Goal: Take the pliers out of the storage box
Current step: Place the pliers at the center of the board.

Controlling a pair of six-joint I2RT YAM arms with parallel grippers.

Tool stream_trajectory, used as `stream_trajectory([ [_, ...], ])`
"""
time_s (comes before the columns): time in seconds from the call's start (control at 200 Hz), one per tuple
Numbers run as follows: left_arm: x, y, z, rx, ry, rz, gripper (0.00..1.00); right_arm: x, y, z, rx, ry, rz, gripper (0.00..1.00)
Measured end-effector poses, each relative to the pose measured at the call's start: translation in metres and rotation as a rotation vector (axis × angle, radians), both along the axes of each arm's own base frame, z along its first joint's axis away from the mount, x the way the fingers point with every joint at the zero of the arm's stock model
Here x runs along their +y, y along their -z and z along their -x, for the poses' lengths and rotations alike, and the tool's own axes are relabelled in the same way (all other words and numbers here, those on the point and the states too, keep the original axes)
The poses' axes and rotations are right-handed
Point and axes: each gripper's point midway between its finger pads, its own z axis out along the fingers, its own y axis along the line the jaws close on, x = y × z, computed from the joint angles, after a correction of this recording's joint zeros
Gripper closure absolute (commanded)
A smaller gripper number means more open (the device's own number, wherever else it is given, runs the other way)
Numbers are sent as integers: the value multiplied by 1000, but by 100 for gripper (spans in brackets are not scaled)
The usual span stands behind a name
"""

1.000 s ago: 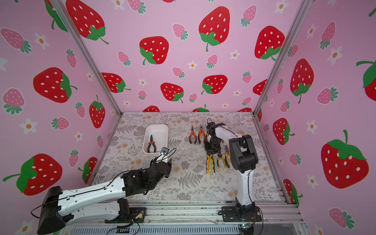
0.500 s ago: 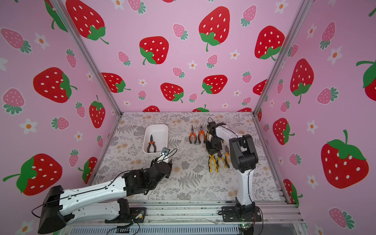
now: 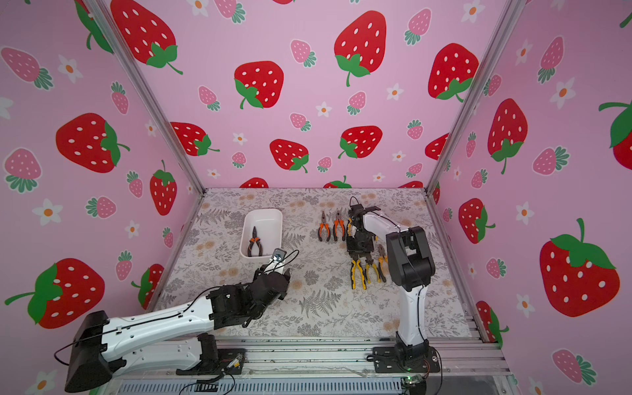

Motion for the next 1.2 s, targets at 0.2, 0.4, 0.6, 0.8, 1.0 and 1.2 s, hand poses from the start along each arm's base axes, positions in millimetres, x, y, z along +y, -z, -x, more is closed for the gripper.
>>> stream_trajectory([
  [0.2, 29, 2, -26, 82, -108, 13, 45, -2, -98, -12, -281, 26, -49, 60],
  [0.4, 78, 16, -84, 273, -300, 76, 46, 19, -173, 29, -565, -15, -218, 60],
  [0.6, 92, 37, -132, 422, -369, 35, 46, 62, -103, 86, -538, -178, -285, 60],
  [0.8, 110, 64, -176, 531, -446, -20, 49, 73, -87, 98, -587, -213, -291, 59],
  [1.0, 127, 104, -168, 671, -486, -29, 50, 79, -106, 86, -683, -190, -322, 59],
  [1.2, 117, 128, -163, 746, -459, 14, 50, 80, -107, 83, -695, -187, -320, 59],
])
